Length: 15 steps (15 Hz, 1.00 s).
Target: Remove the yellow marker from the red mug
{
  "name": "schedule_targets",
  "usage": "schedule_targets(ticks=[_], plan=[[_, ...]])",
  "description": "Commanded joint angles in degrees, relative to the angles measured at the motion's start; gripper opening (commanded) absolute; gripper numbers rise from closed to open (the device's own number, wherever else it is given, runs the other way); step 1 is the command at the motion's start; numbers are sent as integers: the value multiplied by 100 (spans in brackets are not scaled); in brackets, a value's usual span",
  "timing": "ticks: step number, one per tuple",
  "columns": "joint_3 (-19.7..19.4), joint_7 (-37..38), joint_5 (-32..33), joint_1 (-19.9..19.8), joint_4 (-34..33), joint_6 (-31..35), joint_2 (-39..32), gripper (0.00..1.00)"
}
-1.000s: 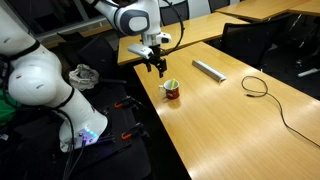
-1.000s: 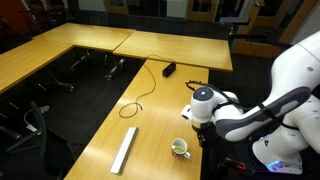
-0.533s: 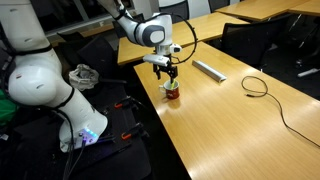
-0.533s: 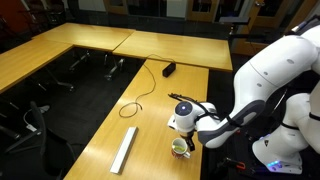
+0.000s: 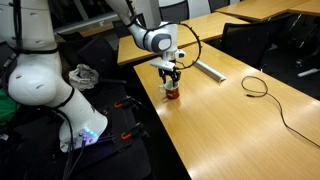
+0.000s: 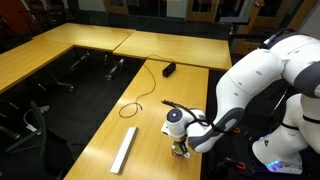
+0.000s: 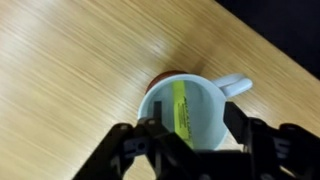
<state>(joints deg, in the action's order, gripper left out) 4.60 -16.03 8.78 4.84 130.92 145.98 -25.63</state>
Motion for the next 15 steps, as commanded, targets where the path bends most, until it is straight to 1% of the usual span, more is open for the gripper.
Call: schedule_targets(ticks=[1,2,3,4,5,6,7,8,9,10,11,13,14,15], plan=[[79,-36,30,-105,-137,258,-218,63],[74,-8,41,-93,-175,306,-283,60],[72,10,48,-83,-206,350,-340,55],[82,26,28,-84,-237,385,-391,55],[87,41,23,-80,-267,407,-441,52],[85,73,22,-69,-292,437,-488,51],[76,104,27,-58,-322,461,-534,48],[62,147,29,-48,-347,497,-582,46],[54,167,34,-46,-364,528,-614,30],[30,192,61,-33,-362,587,-628,22],[36,172,57,-46,-360,609,-629,18],[78,62,69,-79,-279,605,-535,1],[100,6,82,-89,-202,555,-425,0],[83,7,116,-69,-155,504,-342,5]])
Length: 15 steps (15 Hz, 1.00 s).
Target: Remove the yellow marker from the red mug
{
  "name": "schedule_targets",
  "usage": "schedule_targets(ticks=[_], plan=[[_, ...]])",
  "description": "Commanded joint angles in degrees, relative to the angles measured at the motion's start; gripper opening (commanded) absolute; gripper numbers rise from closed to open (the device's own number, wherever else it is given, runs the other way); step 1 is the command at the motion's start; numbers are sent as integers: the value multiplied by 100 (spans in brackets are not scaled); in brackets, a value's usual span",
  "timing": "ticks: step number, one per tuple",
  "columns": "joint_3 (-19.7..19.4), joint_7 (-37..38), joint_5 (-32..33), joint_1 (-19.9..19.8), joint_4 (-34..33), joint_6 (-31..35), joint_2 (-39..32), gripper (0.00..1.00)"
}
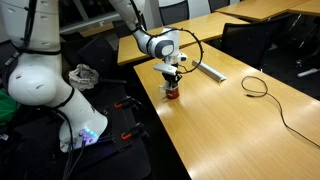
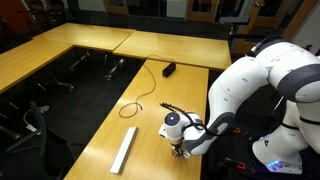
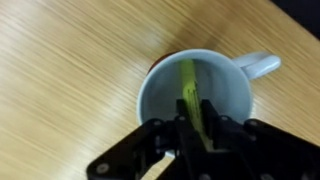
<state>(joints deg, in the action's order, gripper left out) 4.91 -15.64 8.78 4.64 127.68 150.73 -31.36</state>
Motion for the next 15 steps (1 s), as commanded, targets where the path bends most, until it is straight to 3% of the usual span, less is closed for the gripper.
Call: schedule_targets(ticks=[1,4,8,10,13,15], plan=[[60,-5,88,-54,231,-49,359,5],[157,84,-164,-107,273,-697,799,5],[211,451,-797,-66,61,-2267,1614,5],[226,662,-958,23,-75,-2675,1874,5],[356,774,-1419,118,-313,-3217,1863,5],[421,934,-1605,206,-395,-3238,1617,5]])
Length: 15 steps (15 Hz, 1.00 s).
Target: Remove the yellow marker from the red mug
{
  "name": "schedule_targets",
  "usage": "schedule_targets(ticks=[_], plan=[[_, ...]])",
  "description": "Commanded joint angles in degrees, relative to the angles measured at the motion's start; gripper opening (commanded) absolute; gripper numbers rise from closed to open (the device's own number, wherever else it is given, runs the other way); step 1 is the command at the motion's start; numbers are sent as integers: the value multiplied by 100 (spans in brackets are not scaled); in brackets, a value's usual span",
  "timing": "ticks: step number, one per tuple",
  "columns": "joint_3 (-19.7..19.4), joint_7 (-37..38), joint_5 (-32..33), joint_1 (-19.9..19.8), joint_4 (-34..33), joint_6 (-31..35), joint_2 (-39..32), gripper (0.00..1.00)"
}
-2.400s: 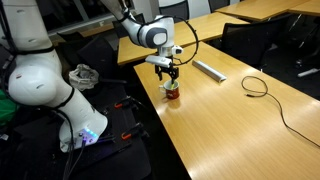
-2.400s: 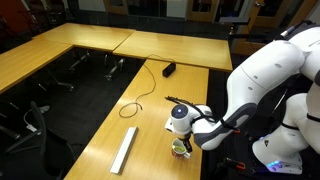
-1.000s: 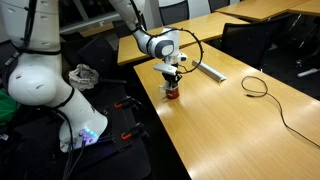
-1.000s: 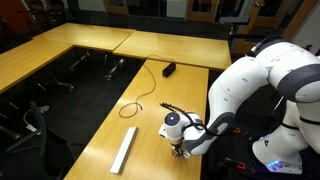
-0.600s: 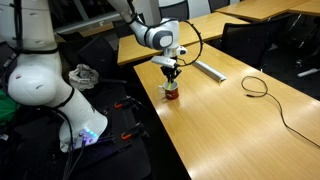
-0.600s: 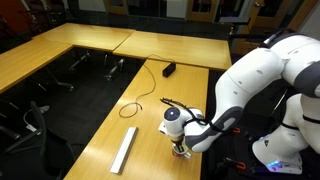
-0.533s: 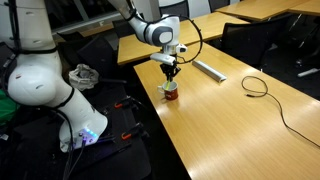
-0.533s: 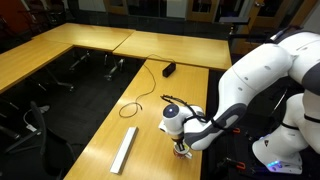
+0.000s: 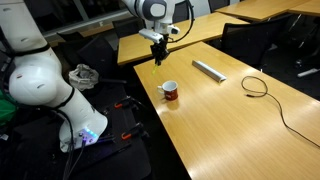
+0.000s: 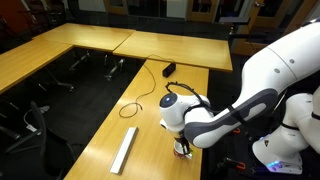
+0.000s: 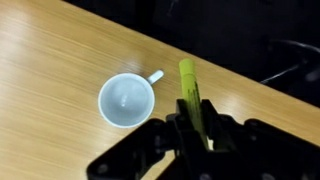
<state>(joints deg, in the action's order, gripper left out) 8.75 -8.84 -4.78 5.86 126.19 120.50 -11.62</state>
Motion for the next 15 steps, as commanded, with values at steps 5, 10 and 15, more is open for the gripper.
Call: schedule_targets(ticks=[5,10,15], plan=[[8,817,-61,355,-633,146,-1475,5],[-145,945,355,565,-1149,847,-2553,5],[-170,791,623,577,-1234,1539,-2808,53]])
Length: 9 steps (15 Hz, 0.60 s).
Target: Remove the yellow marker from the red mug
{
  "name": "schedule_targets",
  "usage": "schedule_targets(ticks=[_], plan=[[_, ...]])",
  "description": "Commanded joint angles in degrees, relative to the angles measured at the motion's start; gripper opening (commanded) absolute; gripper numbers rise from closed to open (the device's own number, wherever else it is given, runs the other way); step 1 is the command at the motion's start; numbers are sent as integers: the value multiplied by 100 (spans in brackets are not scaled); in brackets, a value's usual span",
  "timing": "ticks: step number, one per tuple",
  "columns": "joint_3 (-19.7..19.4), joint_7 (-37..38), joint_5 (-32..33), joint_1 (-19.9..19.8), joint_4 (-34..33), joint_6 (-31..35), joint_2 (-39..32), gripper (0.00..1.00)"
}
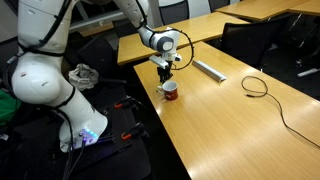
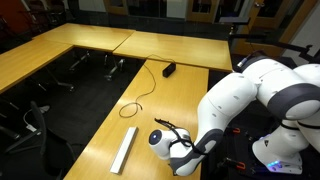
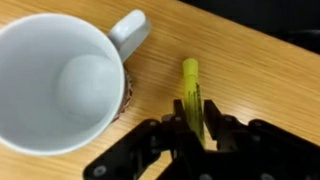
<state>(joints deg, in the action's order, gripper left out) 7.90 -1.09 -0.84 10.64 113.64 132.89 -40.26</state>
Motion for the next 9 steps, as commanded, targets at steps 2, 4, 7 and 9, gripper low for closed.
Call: schedule_targets(ticks=[2,4,7,9], plan=[[-1,-159,305,3,199,624,248,68],[85,-305,291,-68,464,869,588,84],[196,-377,128,-177,898,992,1230,100],[161,-289,117,-173,1189,904,1715,100]])
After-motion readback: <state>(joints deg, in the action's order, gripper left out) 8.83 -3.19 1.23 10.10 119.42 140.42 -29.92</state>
